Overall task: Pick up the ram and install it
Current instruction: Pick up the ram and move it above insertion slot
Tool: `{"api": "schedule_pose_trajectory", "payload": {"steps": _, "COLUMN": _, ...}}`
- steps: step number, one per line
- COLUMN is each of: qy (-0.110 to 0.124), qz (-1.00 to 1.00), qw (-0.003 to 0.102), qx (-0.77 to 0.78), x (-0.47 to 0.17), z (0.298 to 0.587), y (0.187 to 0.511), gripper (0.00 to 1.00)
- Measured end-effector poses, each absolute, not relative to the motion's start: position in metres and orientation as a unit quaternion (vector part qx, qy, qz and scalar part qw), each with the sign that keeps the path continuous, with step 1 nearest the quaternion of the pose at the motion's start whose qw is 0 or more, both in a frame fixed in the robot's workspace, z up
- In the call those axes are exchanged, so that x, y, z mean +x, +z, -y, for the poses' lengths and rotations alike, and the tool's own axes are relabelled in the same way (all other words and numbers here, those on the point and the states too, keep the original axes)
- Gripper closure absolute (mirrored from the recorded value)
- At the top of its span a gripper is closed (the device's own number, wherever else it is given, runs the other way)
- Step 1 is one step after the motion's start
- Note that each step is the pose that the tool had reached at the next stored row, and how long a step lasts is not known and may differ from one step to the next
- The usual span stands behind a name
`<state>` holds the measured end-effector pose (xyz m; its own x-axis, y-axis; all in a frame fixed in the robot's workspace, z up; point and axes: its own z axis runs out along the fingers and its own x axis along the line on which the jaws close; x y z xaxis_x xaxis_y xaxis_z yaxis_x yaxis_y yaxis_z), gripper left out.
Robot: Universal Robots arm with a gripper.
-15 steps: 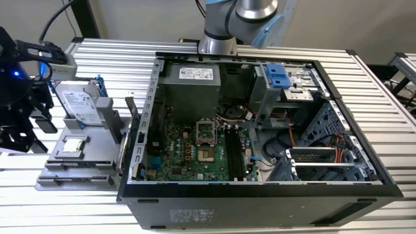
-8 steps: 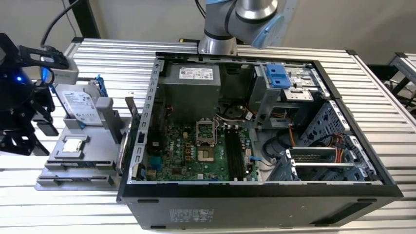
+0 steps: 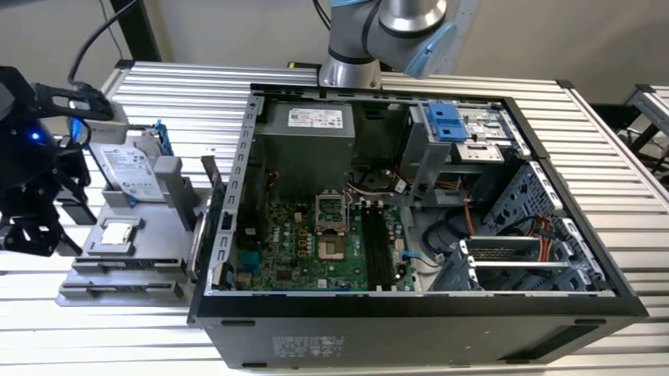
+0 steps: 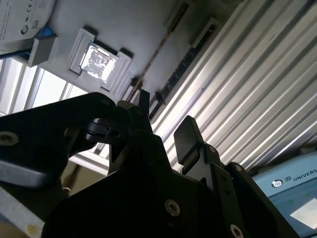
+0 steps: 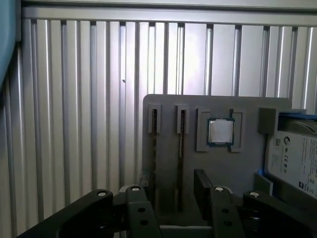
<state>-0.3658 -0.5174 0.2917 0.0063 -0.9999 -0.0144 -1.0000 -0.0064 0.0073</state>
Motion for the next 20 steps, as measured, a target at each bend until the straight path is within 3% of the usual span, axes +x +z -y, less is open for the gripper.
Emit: {"api": "schedule_pose_trajectory", "payload": {"steps": 20, "qy": 0.008, "qz": -0.705, "qw": 0.002, "qx": -0.709, "x": -0.366, "z": 0.525, "y": 0.271, "gripper": 0.0}}
